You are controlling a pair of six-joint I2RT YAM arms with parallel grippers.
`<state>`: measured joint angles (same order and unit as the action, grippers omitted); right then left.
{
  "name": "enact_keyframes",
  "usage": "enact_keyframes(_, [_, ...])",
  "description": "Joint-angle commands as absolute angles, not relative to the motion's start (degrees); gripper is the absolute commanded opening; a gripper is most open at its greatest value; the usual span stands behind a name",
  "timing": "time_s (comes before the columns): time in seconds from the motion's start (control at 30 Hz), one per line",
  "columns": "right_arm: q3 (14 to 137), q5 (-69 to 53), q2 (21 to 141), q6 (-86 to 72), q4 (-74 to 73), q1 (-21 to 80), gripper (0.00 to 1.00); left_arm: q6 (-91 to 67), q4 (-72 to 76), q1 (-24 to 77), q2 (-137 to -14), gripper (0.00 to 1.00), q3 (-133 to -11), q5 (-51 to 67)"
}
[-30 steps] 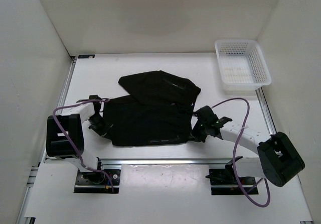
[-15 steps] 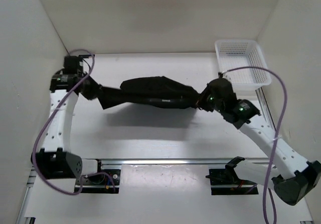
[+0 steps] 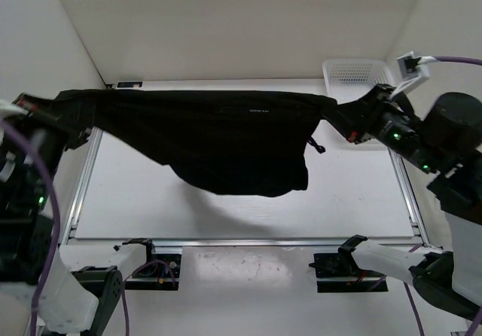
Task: Fold and stack the shorts
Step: Flatten the shorts out, then fold the shorts
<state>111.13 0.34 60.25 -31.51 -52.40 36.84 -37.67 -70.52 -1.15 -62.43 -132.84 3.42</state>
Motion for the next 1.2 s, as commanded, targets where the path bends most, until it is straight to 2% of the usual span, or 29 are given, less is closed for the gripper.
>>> enact_keyframes(0.0, [117.4, -0.9, 60.3, -26.5, -60.5, 36.6, 0.00, -34.7, -71.9, -1.4, -63.1, 0.10, -138.3, -2.5])
enact_keyframes(0.17, [115.6, 3.9, 57.6, -28.3, -62.2, 36.6, 0.00, -34.2, -71.4, -1.4, -63.6, 0.10, -135.1, -1.7])
enact_keyframes(0.33, [107.4, 12.0, 58.1, -28.9, -63.8, 36.6, 0.00, -33.0, -67.6, -1.4, -67.2, 0.10, -120.7, -0.3])
enact_keyframes(0.47, [97.3, 17.3, 64.1, -26.3, -60.6, 34.6, 0.00, -31.9, -62.6, -1.4, -73.6, 0.10, -111.6, 2.6])
enact_keyframes(0.63, [88.3, 13.4, 77.9, -23.0, -50.0, 25.9, 0.00, -31.4, -59.2, -0.4, -90.3, 0.10, -109.1, 3.5])
enact_keyframes(0.83, [93.8, 9.8, 100.8, -22.4, -42.5, 19.3, 0.00, -30.3, -60.6, 0.8, -112.1, 0.10, -122.8, 1.4])
enact_keyframes(1.0, [108.6, 8.8, 117.3, -22.4, -44.0, 17.4, 0.00, -29.8, -63.1, 0.8, -123.7, 0.10, -137.8, 1.9])
enact_keyframes(1.17, [116.9, 6.5, 122.5, -23.5, -44.8, 16.3, 0.00, -28.7, -62.5, 0.8, -130.2, 0.10, -146.3, 4.6])
